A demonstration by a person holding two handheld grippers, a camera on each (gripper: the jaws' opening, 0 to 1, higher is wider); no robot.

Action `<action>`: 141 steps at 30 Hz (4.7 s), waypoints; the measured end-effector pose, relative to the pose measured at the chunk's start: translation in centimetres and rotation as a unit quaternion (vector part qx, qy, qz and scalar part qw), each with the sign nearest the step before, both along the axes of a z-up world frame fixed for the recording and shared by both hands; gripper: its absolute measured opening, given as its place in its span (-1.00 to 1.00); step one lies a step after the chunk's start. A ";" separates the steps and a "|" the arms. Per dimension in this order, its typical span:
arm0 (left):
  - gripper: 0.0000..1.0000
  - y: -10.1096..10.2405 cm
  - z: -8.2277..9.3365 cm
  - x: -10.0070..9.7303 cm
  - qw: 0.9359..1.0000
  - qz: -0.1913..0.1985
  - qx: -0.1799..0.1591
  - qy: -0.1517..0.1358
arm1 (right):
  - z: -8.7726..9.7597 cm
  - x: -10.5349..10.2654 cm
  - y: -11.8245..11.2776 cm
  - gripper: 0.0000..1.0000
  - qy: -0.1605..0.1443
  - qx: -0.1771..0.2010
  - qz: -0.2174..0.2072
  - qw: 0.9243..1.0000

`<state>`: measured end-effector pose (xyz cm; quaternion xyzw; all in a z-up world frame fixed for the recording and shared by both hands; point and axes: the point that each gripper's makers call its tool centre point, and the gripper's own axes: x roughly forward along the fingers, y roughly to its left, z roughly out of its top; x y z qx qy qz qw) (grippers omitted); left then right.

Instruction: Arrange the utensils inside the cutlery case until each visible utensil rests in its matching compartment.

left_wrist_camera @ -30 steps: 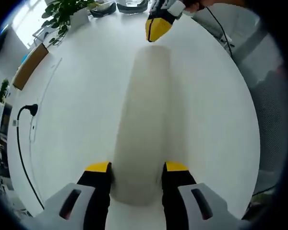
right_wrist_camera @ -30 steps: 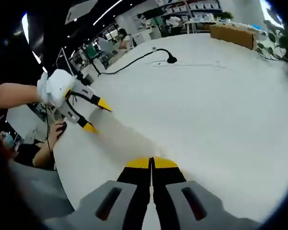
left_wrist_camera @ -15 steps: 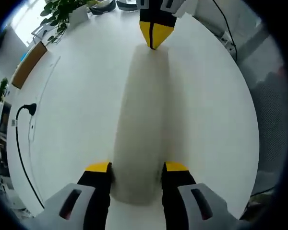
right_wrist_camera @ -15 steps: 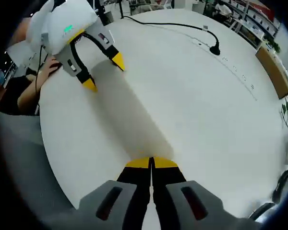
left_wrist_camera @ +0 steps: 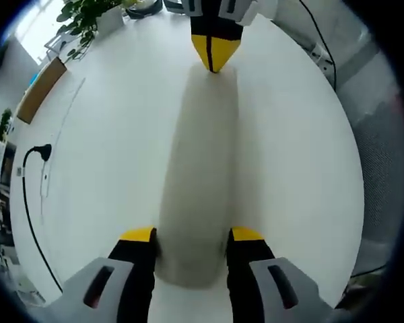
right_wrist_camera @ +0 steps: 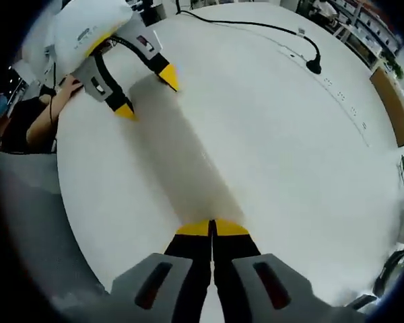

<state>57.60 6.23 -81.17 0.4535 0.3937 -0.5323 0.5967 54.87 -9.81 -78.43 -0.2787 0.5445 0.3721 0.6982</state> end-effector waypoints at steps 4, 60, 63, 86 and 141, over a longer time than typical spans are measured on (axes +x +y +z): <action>-0.16 0.1 0.1 -0.1 1.000 0.002 -0.006 -0.002 | -0.5 -0.1 0.7 -1.00 -0.003 0.008 -0.011 1.000; -1.00 3.1 2.3 -0.2 0.994 0.083 0.012 0.063 | -0.1 0.6 2.7 -1.00 0.032 0.059 0.005 0.998; -1.00 3.0 2.3 -0.2 0.995 0.066 0.037 0.063 | -0.2 0.6 2.7 -1.00 0.033 0.056 0.006 0.998; -1.00 0.7 2.8 0.0 0.991 0.100 -0.070 0.058 | -0.6 0.5 2.8 -1.00 0.018 0.058 0.044 0.997; -0.17 4.0 0.4 -4.1 0.997 0.043 -0.057 0.033 | -2.0 -1.0 5.6 -0.21 -0.050 0.064 0.199 0.977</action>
